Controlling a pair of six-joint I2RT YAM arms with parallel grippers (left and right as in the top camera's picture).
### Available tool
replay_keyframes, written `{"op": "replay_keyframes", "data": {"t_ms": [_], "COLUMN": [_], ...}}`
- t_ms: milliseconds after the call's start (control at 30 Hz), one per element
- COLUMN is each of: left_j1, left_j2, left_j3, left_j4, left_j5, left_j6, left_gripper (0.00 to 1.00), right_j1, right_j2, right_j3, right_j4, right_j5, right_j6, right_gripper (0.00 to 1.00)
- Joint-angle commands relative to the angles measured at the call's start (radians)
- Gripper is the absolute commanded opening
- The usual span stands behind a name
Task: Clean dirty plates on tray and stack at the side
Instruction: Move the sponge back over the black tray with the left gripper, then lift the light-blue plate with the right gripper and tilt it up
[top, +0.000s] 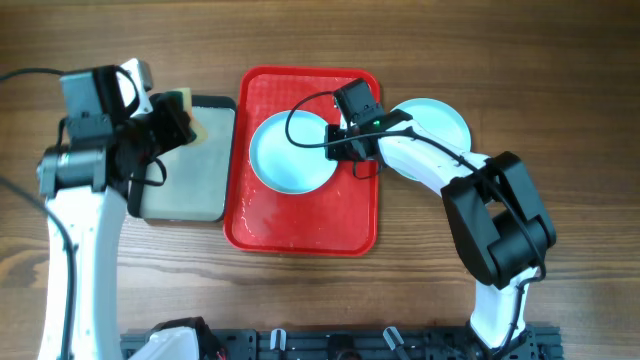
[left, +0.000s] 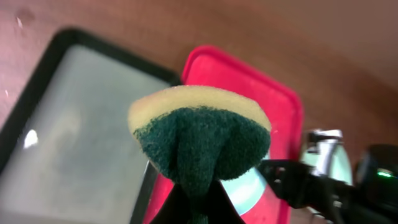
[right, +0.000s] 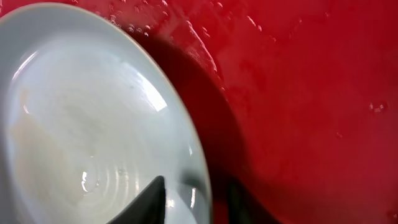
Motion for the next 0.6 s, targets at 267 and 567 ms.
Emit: {"op": "replay_keyframes", "data": {"t_ms": [267,567], "left_j1": [0.003,0.003], "left_j2": [-0.200,-0.278], "left_j3": [0.003,0.003], "left_j4": [0.044,0.165], "left_j5": [-0.026,-0.021], "left_j6": [-0.002,-0.037], "left_gripper": [0.04,0.04], "right_j1": [0.003,0.010], "right_j2": [0.018,-0.029], "right_j3": [0.003,0.087], "right_j4": [0.070,0.137], "right_j5": [0.000,0.088], "right_j6": [0.055,-0.008], "right_gripper": [0.04,0.05]}}
